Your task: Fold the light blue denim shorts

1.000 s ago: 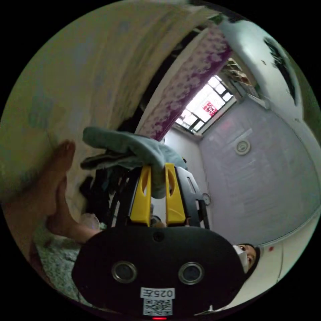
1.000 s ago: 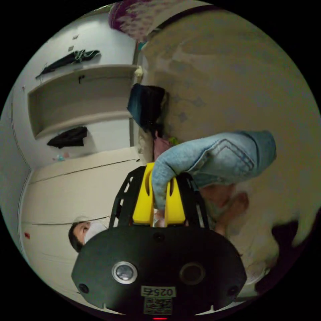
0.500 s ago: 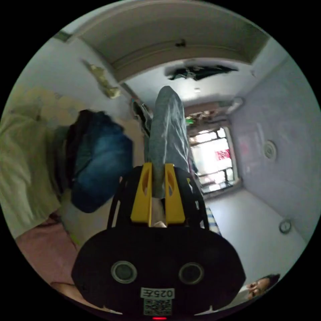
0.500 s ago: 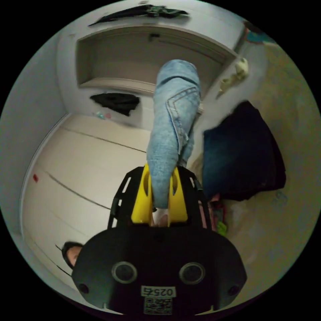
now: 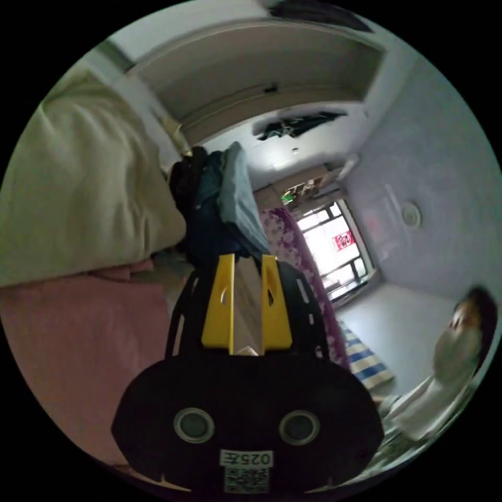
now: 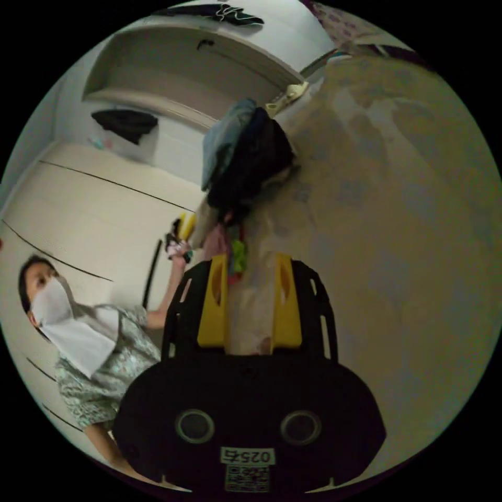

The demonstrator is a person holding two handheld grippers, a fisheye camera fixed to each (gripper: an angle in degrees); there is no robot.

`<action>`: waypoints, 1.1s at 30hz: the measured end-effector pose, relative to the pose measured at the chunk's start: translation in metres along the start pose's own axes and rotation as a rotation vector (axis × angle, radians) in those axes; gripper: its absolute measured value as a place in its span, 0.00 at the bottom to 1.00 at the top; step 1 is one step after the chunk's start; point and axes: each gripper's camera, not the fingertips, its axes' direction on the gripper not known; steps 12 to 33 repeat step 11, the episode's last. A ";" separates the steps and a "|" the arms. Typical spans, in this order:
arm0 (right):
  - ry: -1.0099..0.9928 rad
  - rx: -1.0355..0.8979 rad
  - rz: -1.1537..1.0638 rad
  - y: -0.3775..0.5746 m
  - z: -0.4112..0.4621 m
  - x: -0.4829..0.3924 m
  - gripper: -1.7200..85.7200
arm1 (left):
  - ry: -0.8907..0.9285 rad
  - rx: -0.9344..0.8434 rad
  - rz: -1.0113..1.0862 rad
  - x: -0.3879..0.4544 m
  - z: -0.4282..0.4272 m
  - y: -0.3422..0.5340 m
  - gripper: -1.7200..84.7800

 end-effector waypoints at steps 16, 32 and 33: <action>1.402 0.659 -0.144 0.335 -0.174 -0.358 0.01 | 0.064 0.105 0.789 0.233 0.080 0.298 0.01; 1.402 0.659 -0.144 0.335 -0.174 -0.358 0.01 | 0.064 0.105 0.789 0.233 0.080 0.298 0.01; 1.402 0.659 -0.144 0.335 -0.174 -0.358 0.01 | 0.064 0.105 0.789 0.233 0.080 0.298 0.01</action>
